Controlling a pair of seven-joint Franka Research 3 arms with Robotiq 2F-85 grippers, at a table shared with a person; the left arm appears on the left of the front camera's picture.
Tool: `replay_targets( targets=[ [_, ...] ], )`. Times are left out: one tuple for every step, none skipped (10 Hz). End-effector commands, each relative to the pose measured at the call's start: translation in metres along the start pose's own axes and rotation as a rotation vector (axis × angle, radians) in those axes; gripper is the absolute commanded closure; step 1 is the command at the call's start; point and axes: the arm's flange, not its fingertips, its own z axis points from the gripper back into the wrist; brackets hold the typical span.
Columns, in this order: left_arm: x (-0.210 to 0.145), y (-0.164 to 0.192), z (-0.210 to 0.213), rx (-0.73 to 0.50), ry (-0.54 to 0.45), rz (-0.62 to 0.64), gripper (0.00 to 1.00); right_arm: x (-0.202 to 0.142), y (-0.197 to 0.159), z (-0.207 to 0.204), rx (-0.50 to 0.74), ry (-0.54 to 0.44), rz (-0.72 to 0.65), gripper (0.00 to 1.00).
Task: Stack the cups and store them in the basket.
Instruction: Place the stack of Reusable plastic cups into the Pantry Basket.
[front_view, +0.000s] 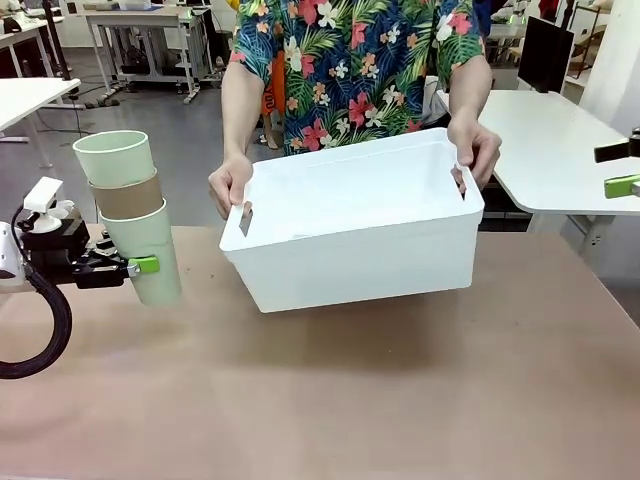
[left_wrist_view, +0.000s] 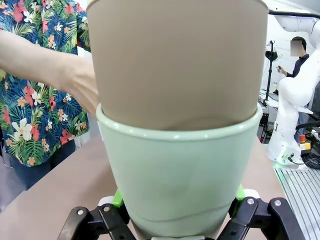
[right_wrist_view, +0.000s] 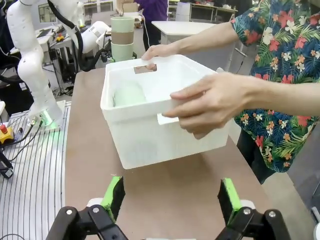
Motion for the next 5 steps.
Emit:
replay_targets(
  targets=[
    [0.0048,-0.0010,-0.0003,-0.002,-0.007,-0.009,0.13,0.0043,-0.0025,0.0005,-0.004,-0.028,-0.005,0.00],
    [0.0048,-0.0010,-0.0003,-0.002,-0.007,-0.009,0.13,0.0043,-0.0025,0.0005,-0.004,-0.028,-0.005,0.00],
    [0.0048,-0.0010,-0.0003,-0.002,-0.007,-0.009,0.13,0.0043,-0.0025,0.0005,-0.004,-0.028,-0.005,0.00],
    [0.0048,-0.0010,-0.0003,-0.002,-0.007,-0.009,0.13,0.0043,-0.0025,0.0005,-0.004,-0.028,-0.005,0.00],
    [0.0048,-0.0010,-0.0003,-0.002,-0.007,-0.009,0.13,0.0043,-0.0025,0.0005,-0.004,-0.028,-0.005,0.00]
  ],
)
